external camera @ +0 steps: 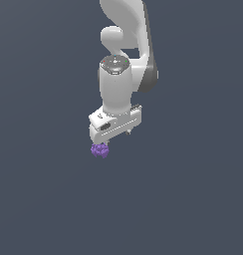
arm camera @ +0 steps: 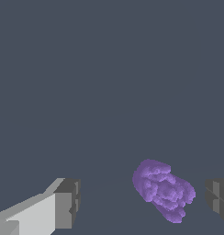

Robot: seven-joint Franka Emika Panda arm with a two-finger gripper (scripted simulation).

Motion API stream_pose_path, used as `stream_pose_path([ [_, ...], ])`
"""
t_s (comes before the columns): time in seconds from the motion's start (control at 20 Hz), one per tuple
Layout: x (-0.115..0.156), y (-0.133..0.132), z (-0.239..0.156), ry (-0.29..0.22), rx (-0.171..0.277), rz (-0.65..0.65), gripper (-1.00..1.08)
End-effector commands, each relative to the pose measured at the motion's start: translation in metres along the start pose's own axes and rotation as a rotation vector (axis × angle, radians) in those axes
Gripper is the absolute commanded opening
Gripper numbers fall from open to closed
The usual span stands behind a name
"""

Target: Pick up the object and move it to a goal position.

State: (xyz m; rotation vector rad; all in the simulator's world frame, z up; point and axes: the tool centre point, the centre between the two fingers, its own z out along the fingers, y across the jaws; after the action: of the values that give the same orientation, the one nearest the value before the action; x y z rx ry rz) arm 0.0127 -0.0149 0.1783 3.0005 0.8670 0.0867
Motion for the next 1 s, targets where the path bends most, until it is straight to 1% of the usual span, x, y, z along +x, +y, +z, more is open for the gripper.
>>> stream_pose_path([
  [0.0, -0.004, 0.005, 0.005, -0.004, 0.001, -0.058, 1.00],
  [0.95, -0.037, 0.039, 0.040, -0.027, 0.022, -0.489, 1.00],
])
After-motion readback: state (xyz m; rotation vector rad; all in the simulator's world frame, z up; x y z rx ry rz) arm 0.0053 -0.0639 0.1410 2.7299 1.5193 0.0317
